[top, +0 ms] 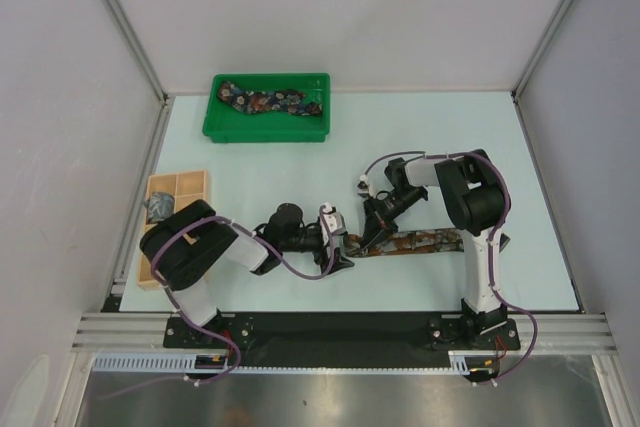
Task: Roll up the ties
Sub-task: Roll the tie at the center of the board.
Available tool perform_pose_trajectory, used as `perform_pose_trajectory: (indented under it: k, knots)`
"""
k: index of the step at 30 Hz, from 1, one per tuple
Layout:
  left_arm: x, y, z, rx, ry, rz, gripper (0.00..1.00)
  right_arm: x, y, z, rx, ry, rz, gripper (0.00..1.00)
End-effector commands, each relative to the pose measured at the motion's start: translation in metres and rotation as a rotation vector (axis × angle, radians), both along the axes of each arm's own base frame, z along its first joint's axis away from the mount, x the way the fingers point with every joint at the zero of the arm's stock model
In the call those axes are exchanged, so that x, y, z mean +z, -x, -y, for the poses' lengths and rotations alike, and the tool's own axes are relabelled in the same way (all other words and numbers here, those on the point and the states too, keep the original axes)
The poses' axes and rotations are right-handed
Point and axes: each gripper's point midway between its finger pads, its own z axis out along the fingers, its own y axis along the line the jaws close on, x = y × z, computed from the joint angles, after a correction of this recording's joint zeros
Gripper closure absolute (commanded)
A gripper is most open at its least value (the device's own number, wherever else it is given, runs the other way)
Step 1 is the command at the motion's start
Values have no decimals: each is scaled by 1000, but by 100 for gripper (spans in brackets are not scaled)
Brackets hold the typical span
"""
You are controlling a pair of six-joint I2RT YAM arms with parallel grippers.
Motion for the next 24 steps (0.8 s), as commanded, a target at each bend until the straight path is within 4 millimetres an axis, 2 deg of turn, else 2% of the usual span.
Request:
perform_pose_trajectory:
  k: [1,8,13,19,24]
  knots:
    - [12,-5,14,-31,84,86,9,-75,5,47,72,337,60,100]
    - [-4,-11,16,-8,52,81,15,-77,4,47,78,344,57,100]
    - [-13,-16,24,-4,-7,83,29,-76,5,49,75,350,53,100]
    - [-20,-17,31,12,-103,81,35,-75,4,46,70,341,53,100]
    - [-32,-25,39,-3,-297,70,57,-70,3,47,62,333,60,100]
